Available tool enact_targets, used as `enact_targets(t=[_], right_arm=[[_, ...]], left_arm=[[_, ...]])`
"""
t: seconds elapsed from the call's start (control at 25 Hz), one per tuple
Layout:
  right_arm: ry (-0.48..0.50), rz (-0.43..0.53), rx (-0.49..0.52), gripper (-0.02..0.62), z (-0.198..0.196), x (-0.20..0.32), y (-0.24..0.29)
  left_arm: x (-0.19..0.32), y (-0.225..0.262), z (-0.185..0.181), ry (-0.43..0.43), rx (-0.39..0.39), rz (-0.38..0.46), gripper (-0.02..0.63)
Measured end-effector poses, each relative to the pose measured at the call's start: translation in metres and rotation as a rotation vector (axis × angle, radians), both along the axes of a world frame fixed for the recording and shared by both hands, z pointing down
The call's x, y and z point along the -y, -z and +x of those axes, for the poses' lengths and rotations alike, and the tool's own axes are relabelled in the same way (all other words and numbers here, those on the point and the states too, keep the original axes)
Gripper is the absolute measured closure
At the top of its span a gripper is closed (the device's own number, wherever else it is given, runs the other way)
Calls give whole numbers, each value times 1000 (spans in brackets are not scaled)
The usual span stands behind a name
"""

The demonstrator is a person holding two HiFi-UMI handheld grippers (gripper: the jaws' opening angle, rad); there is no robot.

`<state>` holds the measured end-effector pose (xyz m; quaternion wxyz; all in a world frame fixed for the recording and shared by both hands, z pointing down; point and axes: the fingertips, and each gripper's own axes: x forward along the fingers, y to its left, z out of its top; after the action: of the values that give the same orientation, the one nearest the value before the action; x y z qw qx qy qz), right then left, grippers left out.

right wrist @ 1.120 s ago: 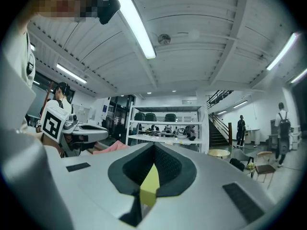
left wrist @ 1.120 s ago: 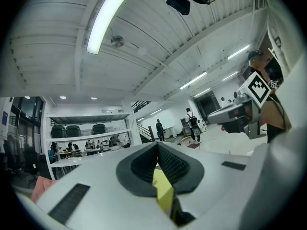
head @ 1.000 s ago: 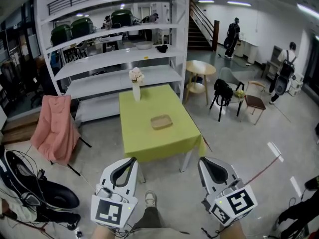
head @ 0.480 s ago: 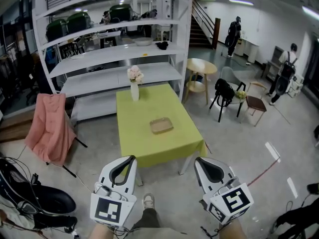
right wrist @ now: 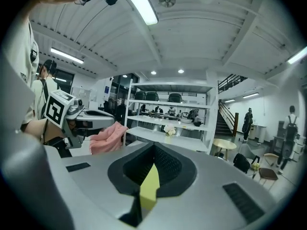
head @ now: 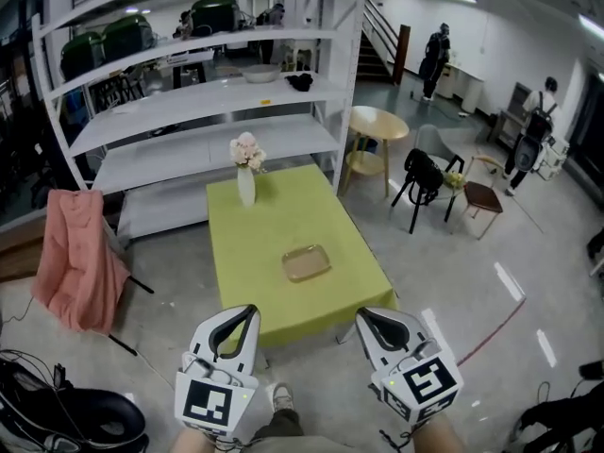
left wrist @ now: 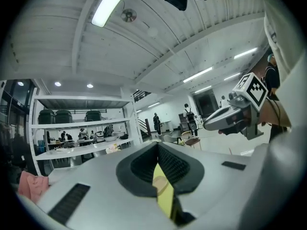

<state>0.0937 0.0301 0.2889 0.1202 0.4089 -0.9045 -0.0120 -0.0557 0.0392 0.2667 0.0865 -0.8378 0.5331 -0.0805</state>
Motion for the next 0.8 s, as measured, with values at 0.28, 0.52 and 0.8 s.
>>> enact_targets(t=[0.28, 0.52, 0.8], right_arm=[[-31, -38, -25, 589, -44, 94, -15], [-48, -70, -47, 589, -67, 157, -35], [-24, -149, -102, 589, -83, 203, -77]], left_arm=[[102, -15, -32, -59, 21, -32, 600], [162, -24, -45, -92, 31, -45, 600], [201, -58, -53, -102, 59, -100, 600]])
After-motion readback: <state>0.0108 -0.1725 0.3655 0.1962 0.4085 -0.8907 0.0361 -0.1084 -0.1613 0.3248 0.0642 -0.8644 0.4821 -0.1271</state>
